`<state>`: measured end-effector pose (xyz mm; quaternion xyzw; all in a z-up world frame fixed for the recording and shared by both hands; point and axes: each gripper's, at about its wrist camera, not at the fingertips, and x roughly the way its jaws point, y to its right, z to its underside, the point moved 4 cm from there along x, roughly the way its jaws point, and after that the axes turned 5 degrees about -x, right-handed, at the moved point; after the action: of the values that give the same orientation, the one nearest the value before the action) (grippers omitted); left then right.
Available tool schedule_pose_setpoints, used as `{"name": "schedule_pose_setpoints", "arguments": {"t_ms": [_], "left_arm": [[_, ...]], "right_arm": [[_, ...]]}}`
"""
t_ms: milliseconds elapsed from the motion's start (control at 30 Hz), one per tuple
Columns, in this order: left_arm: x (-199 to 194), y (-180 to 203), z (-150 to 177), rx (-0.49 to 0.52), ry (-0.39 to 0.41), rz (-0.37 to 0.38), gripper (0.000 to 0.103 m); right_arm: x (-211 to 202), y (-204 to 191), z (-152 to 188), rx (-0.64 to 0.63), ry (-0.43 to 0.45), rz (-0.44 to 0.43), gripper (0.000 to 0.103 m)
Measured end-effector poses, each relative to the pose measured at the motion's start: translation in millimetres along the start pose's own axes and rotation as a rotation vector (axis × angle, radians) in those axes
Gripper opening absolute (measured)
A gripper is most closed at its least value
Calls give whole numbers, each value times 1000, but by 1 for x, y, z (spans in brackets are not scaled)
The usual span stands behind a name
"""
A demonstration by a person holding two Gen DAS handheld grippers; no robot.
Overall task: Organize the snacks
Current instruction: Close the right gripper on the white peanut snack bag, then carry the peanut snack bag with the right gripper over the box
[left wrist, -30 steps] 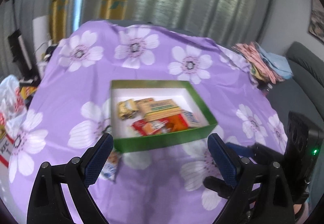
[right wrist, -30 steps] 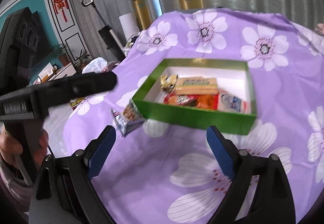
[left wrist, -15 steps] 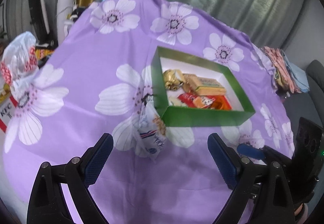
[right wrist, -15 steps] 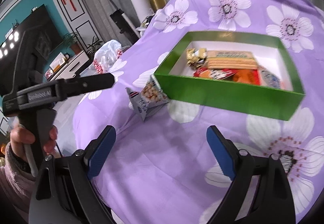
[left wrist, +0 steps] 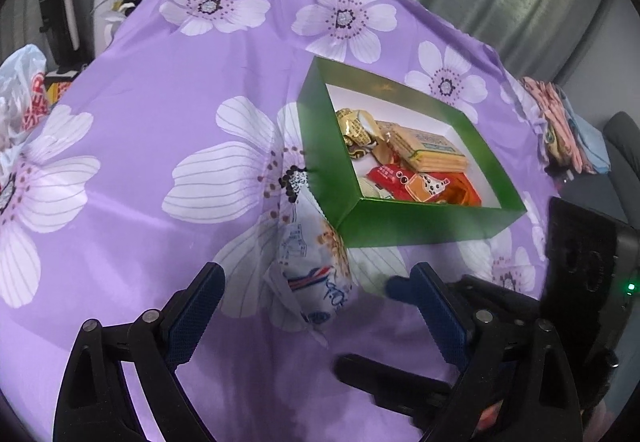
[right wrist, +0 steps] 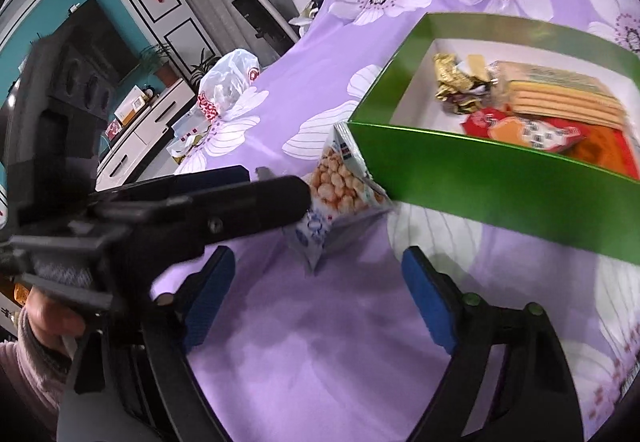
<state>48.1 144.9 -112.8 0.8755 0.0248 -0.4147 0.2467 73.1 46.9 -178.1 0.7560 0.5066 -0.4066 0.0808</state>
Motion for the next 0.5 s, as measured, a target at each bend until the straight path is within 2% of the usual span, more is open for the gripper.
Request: {"name": "schedule_pose_setpoints", "arguments": {"t_ms": [100, 167, 267, 333, 500], "left_arm": [[7, -3, -1, 1, -17, 2, 72], [11, -5, 0, -7, -30, 13, 50], [15, -9, 0, -28, -41, 39, 45], [14, -11, 0, -38, -45, 65, 41], [10, -6, 2, -16, -45, 60, 40]], "right_arm": [[12, 2, -3, 10, -14, -6, 72], [17, 2, -6, 12, -15, -14, 68], [23, 2, -8, -1, -28, -17, 59], [26, 2, -9, -7, -41, -28, 50], [24, -1, -8, -34, -37, -31, 43]]}}
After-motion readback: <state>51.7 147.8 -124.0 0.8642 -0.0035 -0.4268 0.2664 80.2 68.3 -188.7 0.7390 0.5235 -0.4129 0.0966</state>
